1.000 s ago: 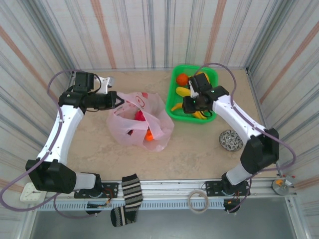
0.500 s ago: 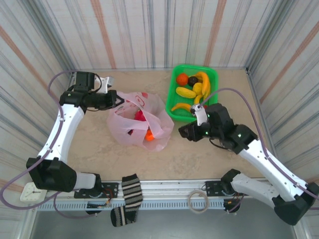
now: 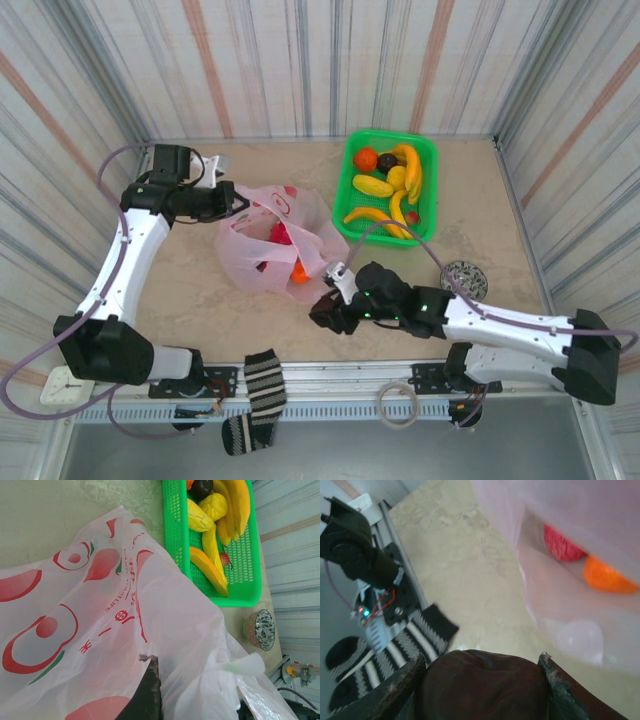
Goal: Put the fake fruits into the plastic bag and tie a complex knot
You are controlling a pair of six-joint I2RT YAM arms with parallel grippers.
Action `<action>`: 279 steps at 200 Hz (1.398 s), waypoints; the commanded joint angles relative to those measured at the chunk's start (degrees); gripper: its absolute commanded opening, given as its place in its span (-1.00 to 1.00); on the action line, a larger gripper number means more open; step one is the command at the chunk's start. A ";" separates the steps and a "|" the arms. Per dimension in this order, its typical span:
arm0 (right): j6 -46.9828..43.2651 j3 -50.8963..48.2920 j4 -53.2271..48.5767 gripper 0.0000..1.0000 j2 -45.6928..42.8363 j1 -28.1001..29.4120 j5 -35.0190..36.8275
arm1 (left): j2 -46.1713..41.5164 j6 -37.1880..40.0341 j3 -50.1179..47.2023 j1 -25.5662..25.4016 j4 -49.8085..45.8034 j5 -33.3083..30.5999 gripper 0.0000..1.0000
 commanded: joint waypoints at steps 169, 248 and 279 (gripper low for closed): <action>-13.37 12.88 29.17 -0.15 32.80 -6.45 27.47 | 2.76 0.02 -1.09 1.33 3.60 2.79 -1.00; -8.76 16.46 23.92 0.36 35.68 -9.42 24.95 | 4.79 -0.15 -0.96 2.59 4.53 4.02 -1.00; -8.98 16.64 21.44 0.51 34.11 -9.49 25.05 | 4.77 -0.04 -0.81 2.71 4.53 3.99 -1.00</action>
